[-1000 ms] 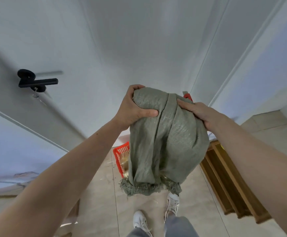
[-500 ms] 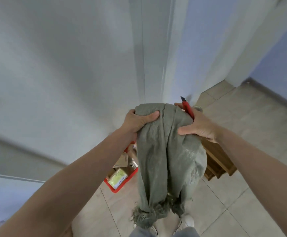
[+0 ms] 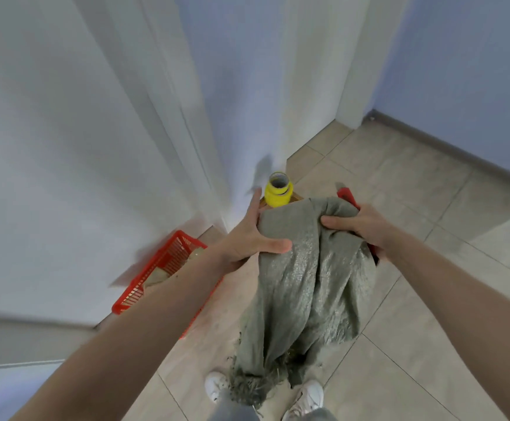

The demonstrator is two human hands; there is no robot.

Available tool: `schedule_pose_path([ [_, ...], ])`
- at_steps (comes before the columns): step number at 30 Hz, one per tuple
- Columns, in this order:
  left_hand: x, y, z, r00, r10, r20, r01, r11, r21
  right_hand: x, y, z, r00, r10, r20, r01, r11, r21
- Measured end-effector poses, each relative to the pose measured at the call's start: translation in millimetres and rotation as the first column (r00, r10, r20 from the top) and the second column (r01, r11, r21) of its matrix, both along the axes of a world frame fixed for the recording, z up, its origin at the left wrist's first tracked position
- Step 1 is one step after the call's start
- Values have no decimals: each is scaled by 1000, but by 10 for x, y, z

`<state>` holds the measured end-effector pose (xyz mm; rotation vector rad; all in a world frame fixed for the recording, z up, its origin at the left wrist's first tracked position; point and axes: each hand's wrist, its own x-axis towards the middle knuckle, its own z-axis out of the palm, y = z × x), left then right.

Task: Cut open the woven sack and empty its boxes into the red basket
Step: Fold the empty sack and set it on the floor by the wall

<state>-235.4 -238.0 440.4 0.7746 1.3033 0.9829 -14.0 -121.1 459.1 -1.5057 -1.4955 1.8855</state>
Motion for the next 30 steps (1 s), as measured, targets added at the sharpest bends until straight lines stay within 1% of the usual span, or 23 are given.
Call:
schedule_pose_path([
  [1, 132, 56, -22, 999, -38, -19, 39, 999, 20, 151, 32, -2, 1000, -14, 8, 14, 999, -36],
  [3, 415, 190, -64, 994, -64, -85, 66, 997, 25, 440, 104, -52, 998, -53, 25, 55, 994, -89],
  [5, 703, 335, -103, 978, -100, -183, 107, 994, 27, 724, 172, -124, 995, -87, 47, 93, 987, -130],
  [8, 1080, 591, -149, 924, -114, -366, 147, 987, 62, 1104, 227, -206, 990, -135, 32, 139, 968, -209],
  [10, 1259, 766, -228, 917, -98, -387, 128, 990, 53, 1304, 254, -259, 984, -175, -6, 169, 955, -243],
  [12, 1408, 965, -336, 942, -91, -323, 95, 996, -3, 1529, 335, -325, 970, -242, -26, 230, 945, -233],
  [14, 1463, 1071, -399, 972, -49, -228, 34, 997, -71, 1678, 398, -394, 964, -264, 7, 262, 952, -158],
  [16, 1608, 1233, -455, 991, -43, -129, 28, 993, -114, 1904, 481, -420, 969, -240, 50, 242, 970, -20],
  [17, 1687, 1315, -468, 994, -48, -95, 35, 990, -136, 2011, 517, -434, 974, -220, 48, 219, 975, 33],
  [19, 1846, 1487, -486, 996, -69, -55, 58, 982, -178, 2206, 596, -486, 987, -157, 22, 154, 983, 96],
  [21, 1978, 1681, -498, 997, -80, -18, 74, 971, -227, 2358, 716, -526, 997, -72, -1, 72, 995, 75],
  [23, 2099, 1855, -484, 995, -99, -7, 93, 956, -280, 2456, 839, -577, 999, -41, -1, 41, 998, 47],
  [25, 2240, 2030, -469, 990, -143, 3, 137, 939, -317, 2521, 962, -594, 992, -122, 26, 119, 989, 90],
  [27, 2388, 2195, -442, 984, -178, 26, 177, 931, -319, 2586, 1083, -589, 964, -265, 19, 261, 958, 121],
  [30, 2616, 2392, -423, 983, -169, 77, 184, 932, -312, 2803, 1300, -640, 919, -393, 18, 389, 915, 106],
])
